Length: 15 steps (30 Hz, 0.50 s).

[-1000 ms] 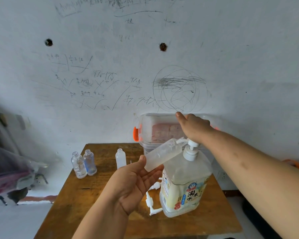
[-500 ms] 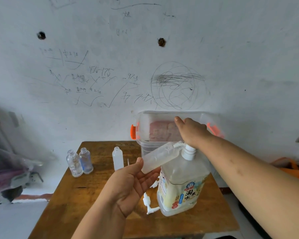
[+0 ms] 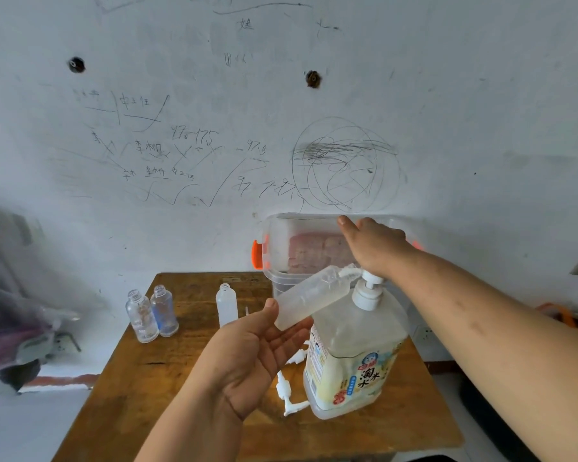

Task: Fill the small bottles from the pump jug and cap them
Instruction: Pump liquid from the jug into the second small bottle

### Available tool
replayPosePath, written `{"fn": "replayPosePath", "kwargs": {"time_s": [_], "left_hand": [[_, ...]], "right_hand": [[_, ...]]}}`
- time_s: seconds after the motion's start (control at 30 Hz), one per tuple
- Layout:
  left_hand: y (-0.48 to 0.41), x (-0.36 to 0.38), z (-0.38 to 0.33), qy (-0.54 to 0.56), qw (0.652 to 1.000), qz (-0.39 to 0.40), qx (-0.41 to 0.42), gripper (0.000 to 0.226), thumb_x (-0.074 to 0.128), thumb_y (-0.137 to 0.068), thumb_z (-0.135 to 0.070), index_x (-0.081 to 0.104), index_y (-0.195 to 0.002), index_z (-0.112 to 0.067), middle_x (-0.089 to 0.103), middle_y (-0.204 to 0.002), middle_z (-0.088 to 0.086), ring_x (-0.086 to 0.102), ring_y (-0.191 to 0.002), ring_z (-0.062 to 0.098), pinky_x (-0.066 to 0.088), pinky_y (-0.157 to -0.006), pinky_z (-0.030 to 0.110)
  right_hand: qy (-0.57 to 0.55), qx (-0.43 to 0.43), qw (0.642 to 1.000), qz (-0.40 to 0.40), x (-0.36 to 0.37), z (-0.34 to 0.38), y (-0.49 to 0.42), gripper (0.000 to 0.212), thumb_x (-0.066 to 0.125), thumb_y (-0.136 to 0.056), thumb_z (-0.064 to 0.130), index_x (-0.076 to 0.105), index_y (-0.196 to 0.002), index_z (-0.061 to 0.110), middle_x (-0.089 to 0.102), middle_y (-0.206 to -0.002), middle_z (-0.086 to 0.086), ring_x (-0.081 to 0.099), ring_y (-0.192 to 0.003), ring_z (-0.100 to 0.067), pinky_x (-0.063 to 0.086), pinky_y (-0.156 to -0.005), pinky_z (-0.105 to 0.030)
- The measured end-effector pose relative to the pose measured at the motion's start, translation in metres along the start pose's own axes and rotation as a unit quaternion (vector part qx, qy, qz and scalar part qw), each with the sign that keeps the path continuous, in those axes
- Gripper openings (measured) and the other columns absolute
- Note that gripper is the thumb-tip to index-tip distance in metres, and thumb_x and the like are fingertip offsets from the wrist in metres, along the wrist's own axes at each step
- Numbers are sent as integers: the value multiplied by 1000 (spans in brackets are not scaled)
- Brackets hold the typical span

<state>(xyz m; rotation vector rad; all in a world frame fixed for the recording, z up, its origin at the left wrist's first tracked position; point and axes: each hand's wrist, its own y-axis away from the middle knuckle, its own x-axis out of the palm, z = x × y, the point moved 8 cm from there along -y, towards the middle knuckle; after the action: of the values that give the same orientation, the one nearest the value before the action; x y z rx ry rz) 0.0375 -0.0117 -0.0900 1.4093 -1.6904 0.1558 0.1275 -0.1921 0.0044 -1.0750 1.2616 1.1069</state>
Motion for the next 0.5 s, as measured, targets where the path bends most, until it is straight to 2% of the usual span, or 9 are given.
{"fn": "replayPosePath", "kwargs": {"time_s": [0.13,0.33,0.43,0.5], "left_hand": [[-5,-3,0,-8,1000,-1,1,26,58,-92,-13,55,-113,3,71,-101,30,73,-89,39,60,-71,45],[-7,-11,5,-17,1000,-23,-7,27,57,-93,-12,53,-114,4,70,-101,32,74,-83,38,61,-69,43],[-1,-6,4,-16,1000,-23,-5,27,57,-93,-12,53,-114,5,70,-101,32,73,-83,39,61,-68,44],[2,-2,2,-16,1000,-14,2,26,56,-94,-12,54,-113,6,70,-101,32,73,-86,40,60,-69,45]], "right_hand": [[12,-6,1000,-4,8,-1,-5,52,26,-101,21,7,-149,28,39,-134,-13,44,-119,-36,36,-95,-43],[41,-13,999,-4,19,3,-1,54,35,-96,13,14,-145,22,42,-126,-15,48,-112,-35,34,-80,-39],[21,-12,1000,6,12,3,4,54,31,-99,19,9,-149,23,40,-132,-17,46,-118,-36,36,-91,-41],[-19,-1,1000,8,1,0,8,47,23,-103,25,16,-150,22,40,-138,-18,43,-125,-35,34,-102,-44]]}}
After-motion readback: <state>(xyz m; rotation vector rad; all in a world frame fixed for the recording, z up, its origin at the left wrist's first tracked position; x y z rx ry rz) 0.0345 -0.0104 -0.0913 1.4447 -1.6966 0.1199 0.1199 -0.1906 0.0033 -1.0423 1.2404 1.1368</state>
